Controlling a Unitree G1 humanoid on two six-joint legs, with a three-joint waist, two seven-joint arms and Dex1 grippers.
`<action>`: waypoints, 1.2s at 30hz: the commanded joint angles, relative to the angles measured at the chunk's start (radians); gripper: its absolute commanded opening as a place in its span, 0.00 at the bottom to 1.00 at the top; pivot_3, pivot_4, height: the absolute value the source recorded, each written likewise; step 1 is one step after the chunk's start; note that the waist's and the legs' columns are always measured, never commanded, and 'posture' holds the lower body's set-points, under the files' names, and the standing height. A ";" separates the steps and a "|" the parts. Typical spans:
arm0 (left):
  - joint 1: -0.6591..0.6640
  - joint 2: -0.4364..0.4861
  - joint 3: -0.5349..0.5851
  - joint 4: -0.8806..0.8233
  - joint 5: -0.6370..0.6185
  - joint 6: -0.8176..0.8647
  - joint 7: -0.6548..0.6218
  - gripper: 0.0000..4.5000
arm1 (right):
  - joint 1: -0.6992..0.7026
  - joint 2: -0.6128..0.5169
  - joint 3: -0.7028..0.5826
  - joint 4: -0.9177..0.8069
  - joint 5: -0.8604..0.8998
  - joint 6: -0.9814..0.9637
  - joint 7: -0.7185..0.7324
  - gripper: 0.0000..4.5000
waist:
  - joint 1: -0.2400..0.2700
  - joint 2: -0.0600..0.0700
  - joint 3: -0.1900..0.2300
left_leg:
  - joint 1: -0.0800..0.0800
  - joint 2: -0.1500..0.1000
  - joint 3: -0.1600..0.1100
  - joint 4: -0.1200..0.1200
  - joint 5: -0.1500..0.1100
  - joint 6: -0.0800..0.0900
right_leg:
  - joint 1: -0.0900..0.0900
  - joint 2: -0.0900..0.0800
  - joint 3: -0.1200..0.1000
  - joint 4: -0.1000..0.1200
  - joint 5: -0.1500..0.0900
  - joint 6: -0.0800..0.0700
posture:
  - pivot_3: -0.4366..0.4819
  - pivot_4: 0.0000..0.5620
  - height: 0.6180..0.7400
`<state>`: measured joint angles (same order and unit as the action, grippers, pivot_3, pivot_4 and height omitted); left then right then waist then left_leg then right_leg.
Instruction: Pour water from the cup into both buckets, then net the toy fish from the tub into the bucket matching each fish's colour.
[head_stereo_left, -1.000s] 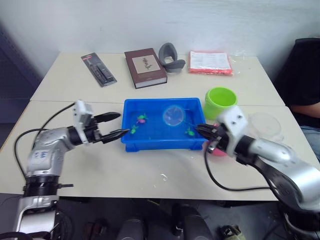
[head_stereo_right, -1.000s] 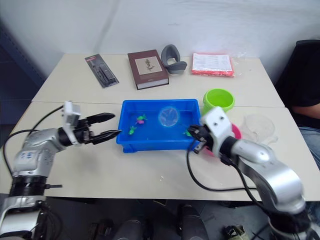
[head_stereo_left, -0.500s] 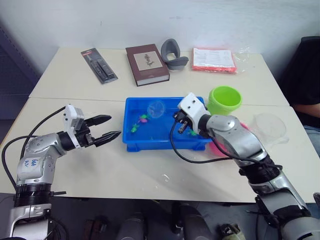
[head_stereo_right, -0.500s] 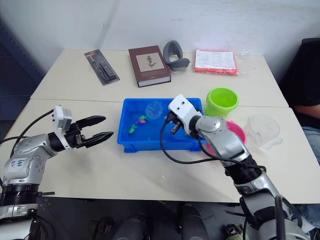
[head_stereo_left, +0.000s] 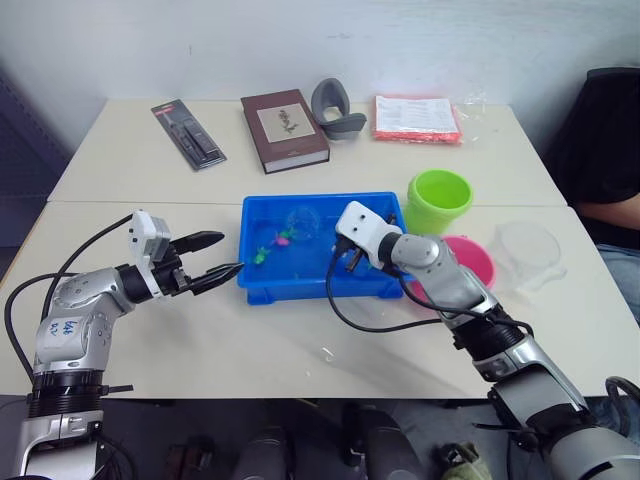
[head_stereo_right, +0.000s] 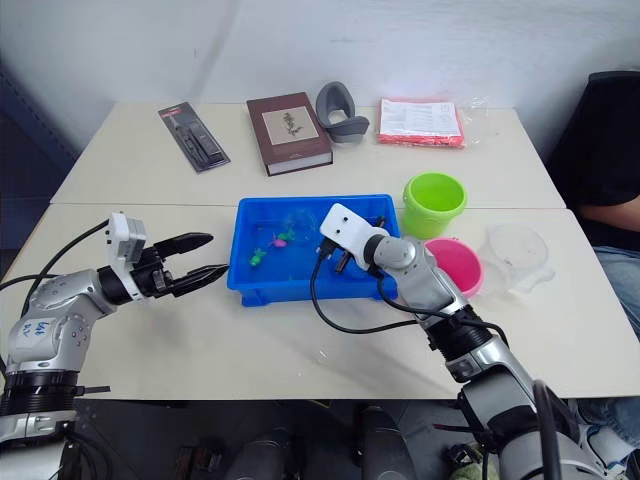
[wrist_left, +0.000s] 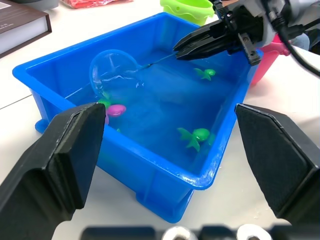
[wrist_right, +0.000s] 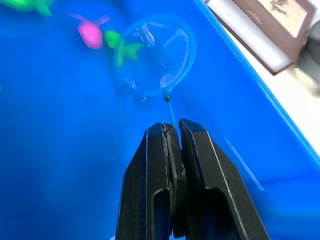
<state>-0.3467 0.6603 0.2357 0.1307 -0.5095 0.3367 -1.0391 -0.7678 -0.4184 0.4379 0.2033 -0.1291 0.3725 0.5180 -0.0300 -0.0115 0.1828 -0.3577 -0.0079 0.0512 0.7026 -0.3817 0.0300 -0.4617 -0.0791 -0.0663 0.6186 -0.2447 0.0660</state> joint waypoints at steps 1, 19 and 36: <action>0.005 -0.002 0.019 -0.009 -0.019 -0.017 -0.010 0.99 | -0.014 -0.022 -0.019 -0.027 -0.052 -0.028 0.007 0.00 | 0.000 0.000 0.000 | 0.000 0.000 0.000 0.000 0.000 0.000 | 0.000 0.000 0.000 0.000 0.000 0.000 | 0.48 0.27 1.00; 0.014 -0.003 0.021 0.066 -0.010 -0.071 -0.055 0.99 | 0.031 0.025 -0.028 -0.203 -0.030 0.206 0.160 0.00 | 0.001 0.000 0.000 | 0.000 0.000 0.000 0.000 0.000 0.000 | 0.000 0.000 0.000 0.001 0.000 0.000 | 0.48 0.27 1.00; 0.021 -0.007 0.019 0.069 -0.010 -0.080 -0.059 0.99 | 0.054 0.001 -0.110 -0.413 -0.014 0.268 0.160 0.00 | -0.001 0.000 0.000 | 0.001 0.000 0.001 0.000 0.000 -0.001 | 0.000 0.000 0.000 0.002 0.000 0.000 | 0.48 0.27 1.00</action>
<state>-0.3302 0.6481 0.2356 0.2122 -0.5085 0.2699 -1.0941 -0.6925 -0.4283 0.3360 -0.1681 -0.1571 0.6378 0.6836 -0.0306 -0.0116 0.1828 -0.3563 -0.0076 0.0523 0.7023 -0.3815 0.0293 -0.4621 -0.0788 -0.0666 0.6203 -0.2449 0.0656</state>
